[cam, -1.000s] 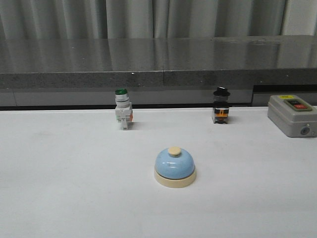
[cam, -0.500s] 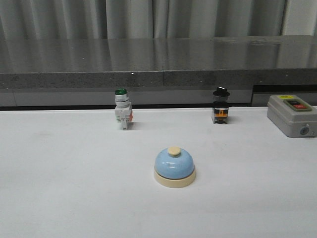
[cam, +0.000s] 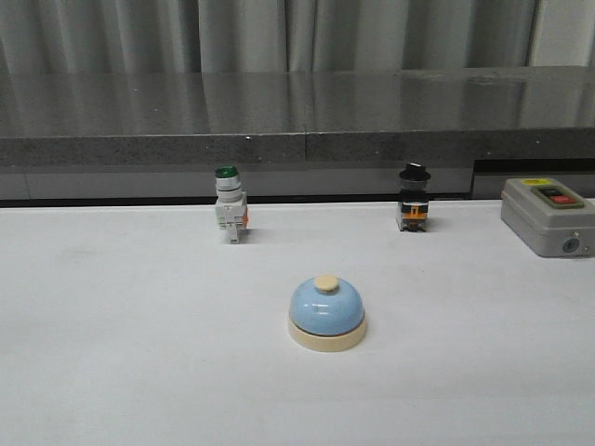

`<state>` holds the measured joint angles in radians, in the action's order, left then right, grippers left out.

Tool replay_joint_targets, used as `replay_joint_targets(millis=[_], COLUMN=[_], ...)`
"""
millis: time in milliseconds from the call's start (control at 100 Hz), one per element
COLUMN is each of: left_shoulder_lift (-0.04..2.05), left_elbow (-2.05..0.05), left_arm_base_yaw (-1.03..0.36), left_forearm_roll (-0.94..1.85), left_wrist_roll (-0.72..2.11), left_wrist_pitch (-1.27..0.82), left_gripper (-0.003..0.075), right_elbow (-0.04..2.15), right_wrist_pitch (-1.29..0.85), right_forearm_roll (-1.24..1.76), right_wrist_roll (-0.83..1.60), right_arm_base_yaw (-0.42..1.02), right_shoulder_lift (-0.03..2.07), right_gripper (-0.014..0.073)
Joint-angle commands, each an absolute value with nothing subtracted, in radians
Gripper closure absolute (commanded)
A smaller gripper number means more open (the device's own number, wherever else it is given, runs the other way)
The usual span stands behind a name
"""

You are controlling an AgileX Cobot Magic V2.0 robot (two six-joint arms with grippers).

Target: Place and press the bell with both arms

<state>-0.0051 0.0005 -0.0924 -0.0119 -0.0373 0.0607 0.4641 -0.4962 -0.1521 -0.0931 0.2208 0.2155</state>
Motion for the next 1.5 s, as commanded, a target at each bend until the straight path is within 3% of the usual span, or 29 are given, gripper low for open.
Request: replay_joint_targets(millis=[0,320,810,1490], left_shoulder_lift=[-0.034,-0.034,-0.034,-0.034], left_elbow=[0.043,0.043,0.043,0.043], left_arm_base_yaw=[-0.093,-0.093,-0.093,-0.093], left_forearm_roll=[-0.011,-0.011,-0.011,-0.011], left_wrist_roll=[-0.046,-0.046,-0.046,-0.046], left_wrist_pitch=[0.142,0.142,0.142,0.142], left_gripper=[0.0741,0.0741,0.0741,0.0741], right_elbow=[0.431,0.223,-0.013,-0.012], right_wrist_pitch=[-0.379,-0.259,0.030,0.013], right_forearm_roll=[-0.058,0.036,0.059,0.059], right_wrist_roll=[0.022,0.085,0.084,0.084], right_arm_base_yaw=[0.182,0.042,0.016,0.016], right_shoulder_lift=[0.180,-0.033,-0.028,-0.028], right_gripper=[0.0654,0.0654,0.0654,0.0654])
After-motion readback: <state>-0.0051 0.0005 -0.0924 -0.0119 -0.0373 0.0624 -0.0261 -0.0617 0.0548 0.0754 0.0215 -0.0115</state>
